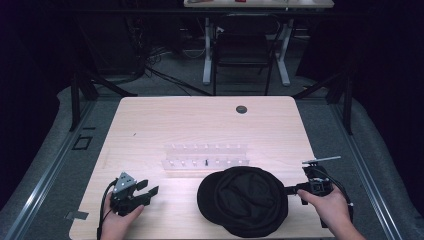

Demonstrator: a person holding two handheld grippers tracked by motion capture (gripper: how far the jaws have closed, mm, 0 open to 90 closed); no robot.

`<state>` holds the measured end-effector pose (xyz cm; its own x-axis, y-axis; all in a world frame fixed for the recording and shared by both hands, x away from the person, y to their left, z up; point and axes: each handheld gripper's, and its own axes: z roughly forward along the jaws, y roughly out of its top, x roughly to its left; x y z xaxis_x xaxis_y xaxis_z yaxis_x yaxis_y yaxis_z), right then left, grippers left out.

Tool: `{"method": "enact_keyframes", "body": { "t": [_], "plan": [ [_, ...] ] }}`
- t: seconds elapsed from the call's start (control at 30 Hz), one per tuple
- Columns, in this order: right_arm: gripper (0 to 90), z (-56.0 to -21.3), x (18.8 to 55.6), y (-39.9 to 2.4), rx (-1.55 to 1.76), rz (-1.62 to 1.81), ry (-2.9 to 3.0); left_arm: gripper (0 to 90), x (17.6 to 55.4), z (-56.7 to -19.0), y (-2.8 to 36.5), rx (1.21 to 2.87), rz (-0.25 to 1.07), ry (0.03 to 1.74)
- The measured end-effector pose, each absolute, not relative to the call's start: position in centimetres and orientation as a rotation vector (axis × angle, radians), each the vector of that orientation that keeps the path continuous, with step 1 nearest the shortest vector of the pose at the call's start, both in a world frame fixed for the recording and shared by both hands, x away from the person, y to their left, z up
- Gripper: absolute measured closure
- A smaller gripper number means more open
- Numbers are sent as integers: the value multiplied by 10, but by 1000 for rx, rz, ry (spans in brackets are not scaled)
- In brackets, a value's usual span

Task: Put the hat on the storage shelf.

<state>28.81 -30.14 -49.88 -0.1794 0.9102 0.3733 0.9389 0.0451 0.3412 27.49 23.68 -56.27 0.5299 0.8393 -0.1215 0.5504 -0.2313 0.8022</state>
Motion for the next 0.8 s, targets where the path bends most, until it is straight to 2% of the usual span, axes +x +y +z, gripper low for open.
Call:
{"method": "enact_keyframes", "body": {
  "t": [0.8],
  "plan": [
    [736,-517,296,-302,-1965,-682,-2092,485,275,-563,237,1918,428,1135]
  ]
}}
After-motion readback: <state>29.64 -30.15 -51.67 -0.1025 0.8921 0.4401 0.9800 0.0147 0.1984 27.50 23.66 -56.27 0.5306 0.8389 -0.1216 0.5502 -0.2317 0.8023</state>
